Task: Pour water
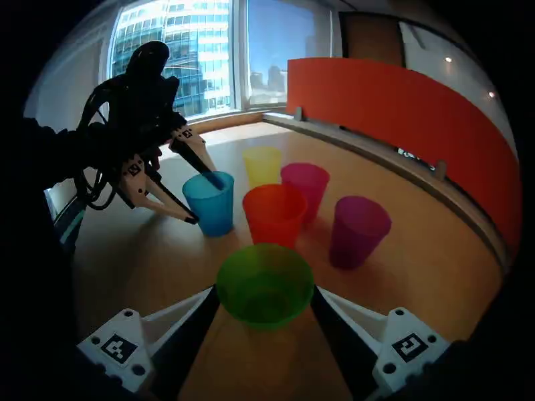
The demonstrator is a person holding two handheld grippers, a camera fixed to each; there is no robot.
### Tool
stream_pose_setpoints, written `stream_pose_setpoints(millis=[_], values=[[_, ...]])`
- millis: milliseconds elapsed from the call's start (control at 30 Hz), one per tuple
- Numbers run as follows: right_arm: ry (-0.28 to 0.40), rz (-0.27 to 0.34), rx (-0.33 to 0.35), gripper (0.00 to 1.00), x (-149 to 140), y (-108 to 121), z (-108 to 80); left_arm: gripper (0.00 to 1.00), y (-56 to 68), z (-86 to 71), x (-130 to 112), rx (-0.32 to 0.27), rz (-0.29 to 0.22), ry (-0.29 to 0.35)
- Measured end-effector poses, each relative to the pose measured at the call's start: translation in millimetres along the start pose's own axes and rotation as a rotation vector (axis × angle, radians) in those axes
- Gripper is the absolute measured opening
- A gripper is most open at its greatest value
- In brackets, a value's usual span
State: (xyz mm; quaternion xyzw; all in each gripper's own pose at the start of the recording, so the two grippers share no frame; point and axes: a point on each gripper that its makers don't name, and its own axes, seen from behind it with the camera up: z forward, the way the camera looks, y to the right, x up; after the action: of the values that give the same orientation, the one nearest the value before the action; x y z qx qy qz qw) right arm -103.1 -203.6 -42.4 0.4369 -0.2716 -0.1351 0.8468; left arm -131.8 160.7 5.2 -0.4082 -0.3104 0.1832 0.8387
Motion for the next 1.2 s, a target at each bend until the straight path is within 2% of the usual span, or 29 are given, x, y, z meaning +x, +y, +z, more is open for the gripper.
stream_pose_setpoints(millis=[300,600,867,1200], values=[[0.013,0.031,-0.038,0.99,-9.3,3.5,-19.5,0.96,1.1,-13.1,-13.1,0.023,-0.022,-0.006],[0.045,0.067,-0.098,0.99,-14.9,10.0,-51.1,0.96,-4.9,-37.7,-21.2,0.092,-0.058,0.026],[0.104,0.094,-0.178,0.99,-9.3,16.4,-79.0,0.96,-2.9,-61.4,-17.7,0.146,-0.105,0.107],[0.256,0.166,-0.317,0.99,12.6,34.1,-109.9,0.96,-16.0,-93.9,-1.8,0.278,-0.162,0.257]])
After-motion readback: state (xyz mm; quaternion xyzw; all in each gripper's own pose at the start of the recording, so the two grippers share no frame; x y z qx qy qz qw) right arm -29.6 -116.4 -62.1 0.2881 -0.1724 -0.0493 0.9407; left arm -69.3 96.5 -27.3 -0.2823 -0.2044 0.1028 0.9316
